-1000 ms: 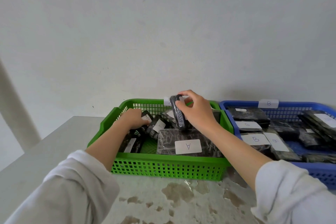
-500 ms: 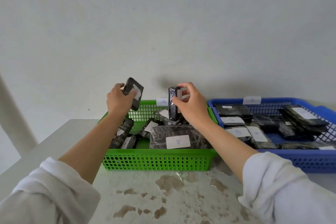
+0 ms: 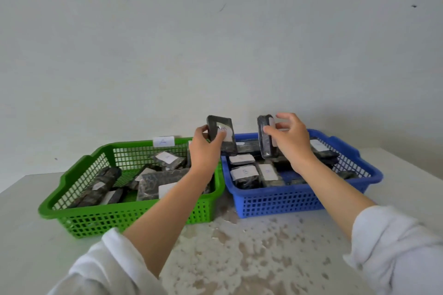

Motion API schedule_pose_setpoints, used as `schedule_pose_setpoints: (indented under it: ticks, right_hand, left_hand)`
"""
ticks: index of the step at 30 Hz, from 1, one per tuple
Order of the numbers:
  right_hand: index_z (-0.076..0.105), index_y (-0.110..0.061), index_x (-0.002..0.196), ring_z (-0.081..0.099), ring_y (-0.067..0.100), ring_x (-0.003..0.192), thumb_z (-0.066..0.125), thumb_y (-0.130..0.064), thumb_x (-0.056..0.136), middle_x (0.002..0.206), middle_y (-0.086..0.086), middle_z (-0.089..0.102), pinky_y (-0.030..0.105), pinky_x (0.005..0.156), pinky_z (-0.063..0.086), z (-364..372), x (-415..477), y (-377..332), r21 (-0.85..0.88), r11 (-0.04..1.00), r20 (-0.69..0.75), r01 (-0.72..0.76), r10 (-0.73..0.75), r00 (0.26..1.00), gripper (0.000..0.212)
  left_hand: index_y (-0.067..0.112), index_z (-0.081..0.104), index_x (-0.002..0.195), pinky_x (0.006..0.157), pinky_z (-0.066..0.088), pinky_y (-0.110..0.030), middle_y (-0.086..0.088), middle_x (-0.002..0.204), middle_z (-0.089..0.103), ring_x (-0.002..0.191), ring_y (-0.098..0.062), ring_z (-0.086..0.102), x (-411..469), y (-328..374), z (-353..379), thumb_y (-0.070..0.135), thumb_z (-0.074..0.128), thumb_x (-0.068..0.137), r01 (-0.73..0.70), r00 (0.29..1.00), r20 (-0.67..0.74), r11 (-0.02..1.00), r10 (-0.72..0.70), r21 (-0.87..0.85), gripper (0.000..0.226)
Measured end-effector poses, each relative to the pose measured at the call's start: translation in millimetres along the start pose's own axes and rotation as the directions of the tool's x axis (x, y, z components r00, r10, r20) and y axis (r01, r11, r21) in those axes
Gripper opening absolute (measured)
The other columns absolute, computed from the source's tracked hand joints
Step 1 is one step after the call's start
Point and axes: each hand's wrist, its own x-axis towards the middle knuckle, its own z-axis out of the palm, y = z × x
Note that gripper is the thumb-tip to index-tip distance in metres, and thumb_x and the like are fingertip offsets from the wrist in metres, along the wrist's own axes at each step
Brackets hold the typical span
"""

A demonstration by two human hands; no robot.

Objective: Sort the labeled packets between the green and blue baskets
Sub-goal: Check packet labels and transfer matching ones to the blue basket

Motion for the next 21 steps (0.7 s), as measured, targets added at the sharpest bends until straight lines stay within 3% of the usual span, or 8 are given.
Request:
schedule_pose_setpoints:
  ticks: [4,6,10,11,13,15,18,21]
  right_hand:
    - [0.06,-0.02,0.119,0.056,-0.002,0.085,0.073,-0.022,0.079,0.1,-0.01,0.063,0.015,0.059,0.04,-25,4,24,-0.078,0.993,0.232,-0.086,0.102,0.967,0.043]
    - [0.06,-0.019,0.12,0.057,0.001,0.084,0.073,-0.021,0.079,0.103,-0.006,0.064,0.017,0.058,0.04,-28,5,35,-0.143,0.986,0.223,-0.085,0.115,0.968,0.043]
    - [0.054,-0.02,0.118,0.058,0.02,0.087,0.073,-0.028,0.078,0.113,0.006,0.057,0.025,0.054,0.042,-19,12,49,-0.24,0.948,0.173,-0.208,0.252,0.952,0.046]
    - [0.053,-0.02,0.119,0.058,0.023,0.091,0.074,-0.03,0.077,0.115,0.007,0.056,0.027,0.055,0.045,-14,14,51,-0.27,0.94,0.175,-0.208,0.26,0.95,0.048]
    - [0.053,-0.016,0.121,0.056,0.026,0.105,0.076,-0.033,0.076,0.122,0.008,0.055,0.034,0.073,0.05,0,16,56,-0.35,0.923,0.175,-0.161,0.234,0.956,0.054]
    - [0.053,-0.012,0.122,0.052,0.025,0.113,0.076,-0.036,0.075,0.126,0.007,0.055,0.035,0.084,0.044,12,18,59,-0.423,0.899,0.171,-0.118,0.207,0.963,0.057]
    - [0.056,-0.012,0.116,0.052,0.023,0.11,0.075,-0.038,0.076,0.122,0.006,0.057,0.031,0.08,0.042,17,18,59,-0.433,0.893,0.192,-0.121,0.223,0.956,0.051]
    - [0.058,-0.015,0.118,0.054,0.019,0.103,0.07,-0.031,0.082,0.124,0.004,0.055,0.031,0.079,0.049,7,15,55,-0.398,0.905,0.288,-0.148,0.276,0.917,0.042]
  left_hand:
    - [0.016,0.05,0.123,0.056,0.038,-0.009,0.012,0.092,0.057,0.076,0.002,0.053,-12,-9,25,0.035,0.06,0.089,0.011,1.0,0.017,1.0,-0.011,-0.003,0.04]
    - [0.015,0.049,0.125,0.065,0.042,-0.013,0.004,0.105,0.06,0.085,-0.007,0.055,-14,-10,30,0.034,0.057,0.09,-0.009,1.0,0.006,1.0,0.009,0.021,0.041]
    - [0.014,0.043,0.131,0.09,0.05,-0.037,-0.002,0.121,0.056,0.106,-0.019,0.056,-14,-11,34,0.036,0.052,0.093,-0.065,0.998,0.025,0.993,0.063,0.102,0.045]
    - [0.014,0.043,0.132,0.091,0.05,-0.04,-0.003,0.123,0.056,0.107,-0.019,0.056,-14,-12,34,0.036,0.051,0.093,-0.07,0.997,0.028,0.991,0.067,0.113,0.046]
    - [0.014,0.042,0.132,0.092,0.05,-0.042,-0.004,0.124,0.055,0.109,-0.02,0.055,-13,-14,35,0.037,0.051,0.093,-0.077,0.997,0.029,0.989,0.074,0.126,0.046]
    - [0.014,0.042,0.132,0.093,0.049,-0.043,-0.004,0.125,0.055,0.11,-0.021,0.054,-13,-15,35,0.036,0.05,0.093,-0.087,0.996,0.026,0.987,0.084,0.133,0.045]
    - [0.014,0.042,0.133,0.093,0.049,-0.043,-0.005,0.126,0.055,0.111,-0.022,0.054,-13,-15,35,0.036,0.05,0.093,-0.091,0.996,0.031,0.986,0.088,0.136,0.046]
    - [0.013,0.04,0.135,0.093,0.049,-0.042,-0.006,0.127,0.055,0.112,-0.022,0.054,-13,-15,34,0.037,0.05,0.094,-0.082,0.996,0.036,0.989,0.079,0.122,0.048]
